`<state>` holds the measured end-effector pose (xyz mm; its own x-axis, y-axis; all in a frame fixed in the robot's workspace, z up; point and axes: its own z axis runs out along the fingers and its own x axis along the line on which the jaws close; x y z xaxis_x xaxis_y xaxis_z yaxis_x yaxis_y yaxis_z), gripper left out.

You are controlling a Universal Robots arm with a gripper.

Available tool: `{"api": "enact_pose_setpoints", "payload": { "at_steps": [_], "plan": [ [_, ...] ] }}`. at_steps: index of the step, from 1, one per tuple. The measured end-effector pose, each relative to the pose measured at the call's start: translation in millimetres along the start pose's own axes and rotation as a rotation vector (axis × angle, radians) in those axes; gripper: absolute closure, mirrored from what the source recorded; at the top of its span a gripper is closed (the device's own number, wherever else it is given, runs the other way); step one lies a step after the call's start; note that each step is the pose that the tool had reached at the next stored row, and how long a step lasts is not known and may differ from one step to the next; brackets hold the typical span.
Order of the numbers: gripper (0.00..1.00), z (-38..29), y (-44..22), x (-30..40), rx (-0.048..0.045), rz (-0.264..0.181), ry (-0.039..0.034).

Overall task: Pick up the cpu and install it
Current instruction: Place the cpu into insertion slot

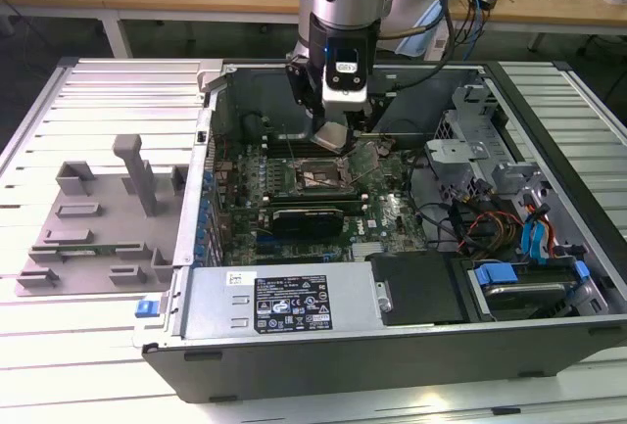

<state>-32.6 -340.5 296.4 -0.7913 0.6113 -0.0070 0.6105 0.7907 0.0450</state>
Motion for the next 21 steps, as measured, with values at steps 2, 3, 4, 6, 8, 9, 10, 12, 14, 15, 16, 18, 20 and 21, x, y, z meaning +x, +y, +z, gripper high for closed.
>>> {"api": "enact_pose_setpoints", "payload": {
  "at_steps": [2,3,4,6,8,9,10,12,14,15,16,18,20,21],
  "plan": [
    [0.45,0.0,0.0,0.0,0.0004,0.061,-0.0028],
    [0.45,0.0,0.0,0.0,0.0007,0.087,-0.0039],
    [0.45,0.0,0.0,0.0,0.0009,0.127,-0.0057],
    [0.45,0.1,0.0,0.0,0.0014,0.196,-0.0088],
    [0.45,0.2,0.0,0.0,0.0020,0.267,-0.0120],
    [0.45,0.2,0.0,0.0,0.0022,0.310,-0.0140],
    [0.45,0.2,0.0,0.0,0.0025,0.351,-0.0158],
    [0.45,0.3,0.0,0.0,0.0029,0.414,-0.0186],
    [0.45,0.3,0.0,0.0,0.0033,0.475,-0.0214],
    [0.45,0.4,0.0,0.0,0.0036,0.503,-0.0227],
    [0.45,0.4,0.0,0.0,0.0038,0.535,-0.0241],
    [0.45,0.4,0.0,0.0,0.0043,0.602,-0.0270],
    [0.45,0.5,0.0,0.0,0.0047,0.667,-0.0300],
    [0.45,0.6,0.0,0.0,0.0050,0.700,-0.0315]
  ]
}}
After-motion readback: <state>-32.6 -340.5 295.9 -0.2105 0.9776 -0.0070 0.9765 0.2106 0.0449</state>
